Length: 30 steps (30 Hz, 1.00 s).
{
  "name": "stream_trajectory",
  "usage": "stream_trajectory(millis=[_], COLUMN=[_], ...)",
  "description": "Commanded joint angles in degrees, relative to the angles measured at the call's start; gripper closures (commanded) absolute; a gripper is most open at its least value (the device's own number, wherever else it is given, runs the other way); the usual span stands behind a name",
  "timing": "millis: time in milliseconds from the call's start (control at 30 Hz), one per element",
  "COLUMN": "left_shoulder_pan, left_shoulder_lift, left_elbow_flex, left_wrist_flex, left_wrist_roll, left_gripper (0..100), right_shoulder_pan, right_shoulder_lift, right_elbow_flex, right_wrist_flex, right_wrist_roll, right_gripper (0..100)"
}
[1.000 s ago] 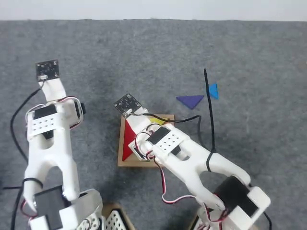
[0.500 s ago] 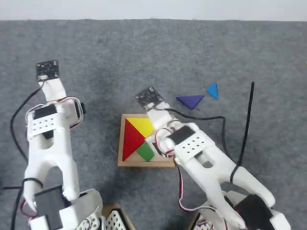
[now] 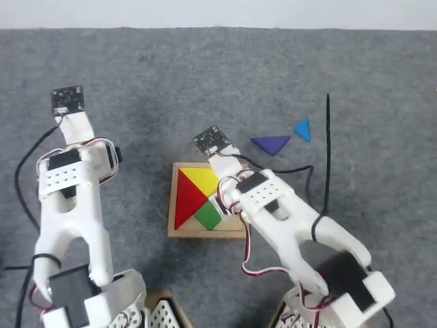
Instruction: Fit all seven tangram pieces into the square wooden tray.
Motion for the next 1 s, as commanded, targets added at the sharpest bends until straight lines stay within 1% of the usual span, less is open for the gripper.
stream_trajectory(millis=[0,133,267,333,400,467,533,600,833,900,967], left_shoulder_pan=[-0.3,-0.3,-0.3,-0.3,-0.3,-0.3,-0.3,-0.3,-0.3,-0.3,0.0], left_shoulder_lift=[-0.4,-0.4,-0.4,-0.4,-0.4,-0.4,-0.4,-0.4,-0.4,-0.4,-0.4], left_elbow_flex=[-0.4,-0.4,-0.4,-0.4,-0.4,-0.4,-0.4,-0.4,-0.3,-0.3,0.3], left_wrist_flex=[-1.0,-1.0,-1.0,-1.0,-1.0,-1.0,-1.0,-1.1,-1.0,-1.0,-1.2], left_wrist_roll=[-0.3,-0.3,-0.3,-0.3,-0.3,-0.3,-0.3,-0.3,-0.3,-0.3,-0.3], left_gripper=[81,81,81,81,81,81,81,81,81,81,81], right_shoulder_pan=[0.9,2.0,4.8,6.5,9.2,13.3,17.6,20.4,21.4,21.6,21.7], right_shoulder_lift=[1.1,-2.8,-13.6,-19.0,-22.8,-23.3,-21.2,-17.3,3.5,10.1,16.0], right_elbow_flex=[-2.4,-2.3,-2.3,-2.5,-3.8,-7.1,-11.2,-14.7,-29.1,-34.3,-38.9], right_wrist_flex=[-1.0,-0.7,1.5,2.9,5.6,9.3,11.4,11.8,11.1,11.6,12.9], right_wrist_roll=[2.3,2.5,2.7,4.7,5.7,6.2,6.2,7.6,14.2,19.2,26.5], right_gripper=[75.0,75.0,75.0,75.0,75.0,74.9,74.8,74.8,74.7,74.7,74.9])
